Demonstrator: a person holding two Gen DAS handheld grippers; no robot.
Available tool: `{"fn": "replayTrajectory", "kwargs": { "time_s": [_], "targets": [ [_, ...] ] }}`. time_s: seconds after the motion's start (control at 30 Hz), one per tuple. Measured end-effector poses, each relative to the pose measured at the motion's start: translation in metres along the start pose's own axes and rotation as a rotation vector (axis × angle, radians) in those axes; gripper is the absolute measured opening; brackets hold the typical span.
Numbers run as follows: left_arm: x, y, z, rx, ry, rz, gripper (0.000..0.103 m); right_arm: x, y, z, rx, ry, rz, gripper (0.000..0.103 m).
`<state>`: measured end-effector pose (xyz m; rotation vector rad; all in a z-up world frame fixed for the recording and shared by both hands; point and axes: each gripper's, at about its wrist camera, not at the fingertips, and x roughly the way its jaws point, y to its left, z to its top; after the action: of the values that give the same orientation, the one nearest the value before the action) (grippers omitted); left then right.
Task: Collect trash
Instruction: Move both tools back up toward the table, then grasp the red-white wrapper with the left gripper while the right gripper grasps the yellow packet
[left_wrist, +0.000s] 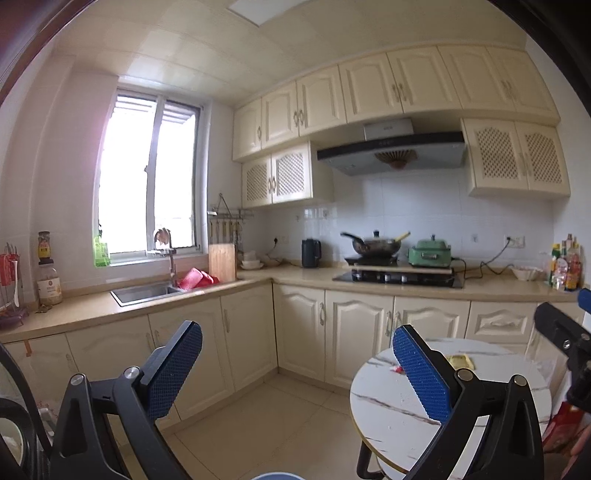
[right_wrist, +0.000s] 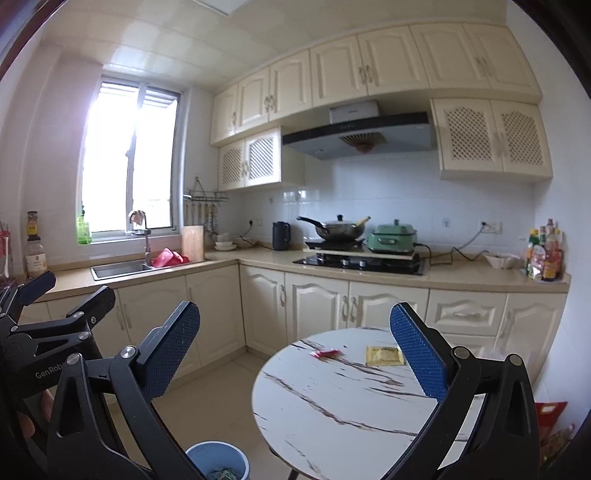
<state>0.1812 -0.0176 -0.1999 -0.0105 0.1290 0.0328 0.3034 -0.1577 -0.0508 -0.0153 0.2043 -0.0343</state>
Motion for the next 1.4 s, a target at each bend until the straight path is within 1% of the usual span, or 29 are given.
{"fn": "replayTrajectory", "kwargs": {
  "time_s": [0.03, 0.13, 0.23, 0.27, 0.33, 0.43, 0.47, 0.5, 0.57, 0.6, 0.67, 0.73, 0.8, 0.83, 0.87, 0.9, 0.93, 1.0, 1.07, 1.13, 1.17, 1.3, 1.33, 1.4],
  "targets": [
    [0.012, -0.004, 0.007, 0.003, 0.011, -0.008, 0.102, 0.005, -0.007, -0.003, 0.007, 0.01, -0.013, 0.103],
    [0.045, -0.015, 0.008, 0.011, 0.075, -0.035, 0.102, 0.021, -0.027, -0.013, 0.026, 0.04, -0.049, 0.103],
    [0.081, -0.028, 0.008, 0.019, 0.148, -0.065, 0.102, 0.042, -0.056, -0.024, 0.055, 0.089, -0.095, 0.103],
    [0.097, -0.034, 0.006, 0.029, 0.189, -0.078, 0.102, 0.051, -0.067, -0.028, 0.066, 0.11, -0.115, 0.103],
    [0.121, -0.043, 0.009, 0.039, 0.229, -0.097, 0.102, 0.067, -0.087, -0.035, 0.08, 0.144, -0.145, 0.103],
    [0.167, -0.061, 0.009, 0.063, 0.311, -0.149, 0.102, 0.094, -0.118, -0.047, 0.098, 0.202, -0.192, 0.103],
    [0.184, -0.068, 0.012, 0.068, 0.338, -0.166, 0.102, 0.104, -0.128, -0.051, 0.105, 0.225, -0.2, 0.103],
    [0.198, -0.073, 0.017, 0.085, 0.349, -0.196, 0.102, 0.116, -0.139, -0.056, 0.114, 0.256, -0.211, 0.103],
    [0.235, -0.087, 0.021, 0.095, 0.419, -0.238, 0.102, 0.138, -0.157, -0.066, 0.124, 0.301, -0.217, 0.103],
    [0.252, -0.09, 0.029, 0.095, 0.436, -0.255, 0.102, 0.154, -0.168, -0.072, 0.131, 0.338, -0.222, 0.103],
    [0.289, -0.101, 0.037, 0.103, 0.482, -0.292, 0.102, 0.175, -0.18, -0.081, 0.139, 0.373, -0.211, 0.103],
    [0.323, -0.113, 0.045, 0.125, 0.513, -0.33, 0.102, 0.204, -0.194, -0.092, 0.148, 0.436, -0.217, 0.103],
    [0.361, -0.131, 0.05, 0.172, 0.54, -0.366, 0.102, 0.236, -0.21, -0.102, 0.157, 0.483, -0.2, 0.103],
    [0.383, -0.141, 0.053, 0.197, 0.557, -0.383, 0.102, 0.245, -0.213, -0.105, 0.16, 0.5, -0.196, 0.103],
    [0.409, -0.153, 0.053, 0.224, 0.583, -0.406, 0.102, 0.264, -0.221, -0.111, 0.172, 0.534, -0.189, 0.103],
    [0.426, -0.159, 0.052, 0.231, 0.599, -0.421, 0.102, 0.275, -0.225, -0.114, 0.175, 0.555, -0.195, 0.103],
    [0.449, -0.168, 0.052, 0.248, 0.629, -0.427, 0.102, 0.288, -0.229, -0.117, 0.173, 0.57, -0.197, 0.103],
    [0.488, -0.181, 0.051, 0.279, 0.654, -0.416, 0.102, 0.317, -0.238, -0.127, 0.178, 0.611, -0.176, 0.103],
    [0.525, -0.193, 0.05, 0.291, 0.686, -0.447, 0.102, 0.337, -0.246, -0.135, 0.203, 0.644, -0.156, 0.103],
    [0.553, -0.203, 0.051, 0.301, 0.716, -0.445, 0.102, 0.357, -0.253, -0.141, 0.206, 0.658, -0.143, 0.103],
    [0.57, -0.208, 0.053, 0.31, 0.717, -0.442, 0.102, 0.364, -0.256, -0.143, 0.205, 0.669, -0.145, 0.103],
    [0.608, -0.22, 0.052, 0.336, 0.748, -0.431, 0.102, 0.399, -0.266, -0.146, 0.199, 0.691, -0.123, 0.103],
    [0.617, -0.221, 0.053, 0.346, 0.753, -0.419, 0.102, 0.408, -0.269, -0.149, 0.211, 0.704, -0.11, 0.103],
    [0.628, -0.225, 0.054, 0.368, 0.746, -0.423, 0.102, 0.421, -0.274, -0.154, 0.24, 0.725, -0.087, 0.103]
  ]
}}
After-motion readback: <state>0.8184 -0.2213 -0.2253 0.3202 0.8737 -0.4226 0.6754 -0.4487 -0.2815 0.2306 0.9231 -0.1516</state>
